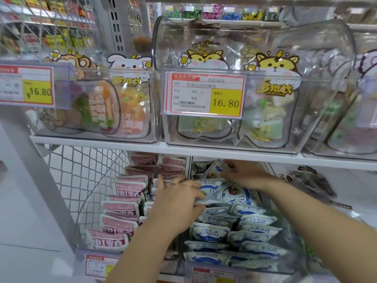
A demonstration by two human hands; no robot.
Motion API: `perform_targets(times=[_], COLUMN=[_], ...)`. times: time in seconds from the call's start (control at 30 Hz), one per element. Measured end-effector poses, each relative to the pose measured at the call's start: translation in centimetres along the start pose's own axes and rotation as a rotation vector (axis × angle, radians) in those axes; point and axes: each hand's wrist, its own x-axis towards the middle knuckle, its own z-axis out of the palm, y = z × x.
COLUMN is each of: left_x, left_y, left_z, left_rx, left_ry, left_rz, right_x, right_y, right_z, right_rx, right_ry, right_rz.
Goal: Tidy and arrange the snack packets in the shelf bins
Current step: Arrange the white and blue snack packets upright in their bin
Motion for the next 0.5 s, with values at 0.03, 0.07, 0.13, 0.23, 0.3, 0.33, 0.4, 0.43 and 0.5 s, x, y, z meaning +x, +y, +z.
perform_targets(times=[0.03, 0.07, 0.13, 0.23, 0.3, 0.33, 0.4, 0.43, 0.5], left_x=[-0.1, -0.2, -0.3, -0.2, 0.0, 0.0, 0.2, 0.2, 0.3], left_y=[0.1, 0.1, 0.0, -0.3, -0.6, -0.7, -0.9, -1.0, -1.0], left_z=[0.0, 0.0, 0.1, 0.4, 0.5, 0.6, 0.8, 0.9, 1.0], left_rx=[-0.003, -0.009, -0.033, -0.083, -0.106, -0.113, -0.127, -0.131, -0.124], left_ry=[-0.01, -0.008, 0.019, 0.079, 0.088, 0.082, 0.064, 0.056, 0.042], left_rz=[0.004, 0.005, 0.003, 0.006, 0.017, 0.024, 0.034, 0.036, 0.04], right_x=[0.6, 1.0, 1.5, 1.5, 0.7, 0.1, -1.0, -1.6, -2.2], right_y=[-0.2, -0.4, -0.5, -0.6, -1.2, -1.6, -2.4, -2.8, -3.4], right_z=[0.6, 0.8, 0.7, 0.7, 0.9, 0.9, 0.5, 0.2, -0.1], right_rx=[-0.014, -0.016, 0.01, 0.047, 0.053, 0.04, 0.063, 0.103, 0.175], right_ry=[0.03, 0.053, 0.056, 0.015, 0.018, 0.004, -0.078, -0.15, -0.266], right_rz=[-0.004, 0.008, 0.029, -0.03, -0.11, -0.168, -0.239, -0.234, -0.21])
